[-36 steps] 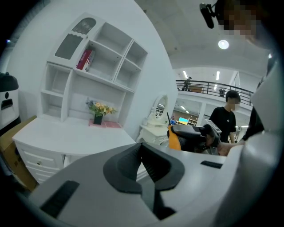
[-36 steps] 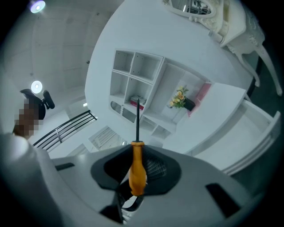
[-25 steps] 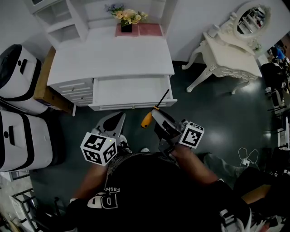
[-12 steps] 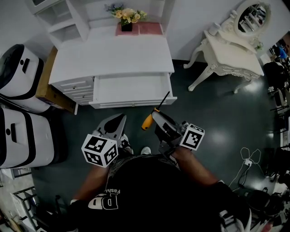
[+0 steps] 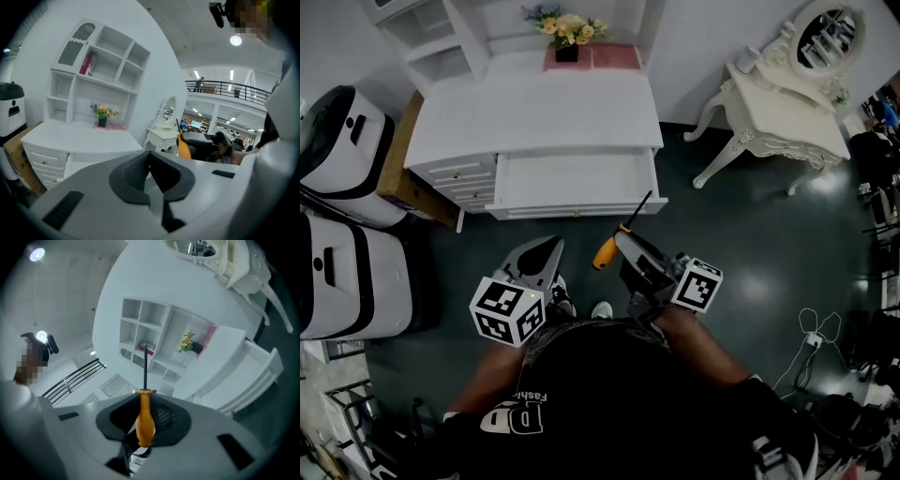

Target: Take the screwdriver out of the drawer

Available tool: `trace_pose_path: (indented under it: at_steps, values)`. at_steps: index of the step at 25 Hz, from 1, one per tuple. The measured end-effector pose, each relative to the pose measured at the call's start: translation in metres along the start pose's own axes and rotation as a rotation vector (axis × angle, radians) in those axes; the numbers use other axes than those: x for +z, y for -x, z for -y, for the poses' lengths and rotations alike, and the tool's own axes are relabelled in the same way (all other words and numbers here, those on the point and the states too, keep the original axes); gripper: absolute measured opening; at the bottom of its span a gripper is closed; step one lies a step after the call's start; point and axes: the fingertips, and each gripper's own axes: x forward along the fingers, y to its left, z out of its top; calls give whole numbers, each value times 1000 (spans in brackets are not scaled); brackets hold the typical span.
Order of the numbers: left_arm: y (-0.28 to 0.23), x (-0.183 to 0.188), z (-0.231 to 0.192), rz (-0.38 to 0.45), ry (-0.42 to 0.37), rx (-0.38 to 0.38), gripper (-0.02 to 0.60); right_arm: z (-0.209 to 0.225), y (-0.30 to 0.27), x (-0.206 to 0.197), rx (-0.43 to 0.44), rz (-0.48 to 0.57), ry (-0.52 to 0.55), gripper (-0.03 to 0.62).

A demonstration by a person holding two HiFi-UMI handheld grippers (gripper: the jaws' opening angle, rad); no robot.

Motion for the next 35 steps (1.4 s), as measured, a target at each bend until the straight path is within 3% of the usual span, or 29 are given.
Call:
trace_pose_path:
  at_steps: [35]
  values:
    - [-2, 6, 2, 3, -9, -13, 14, -2, -3, 4, 2, -6, 12, 75]
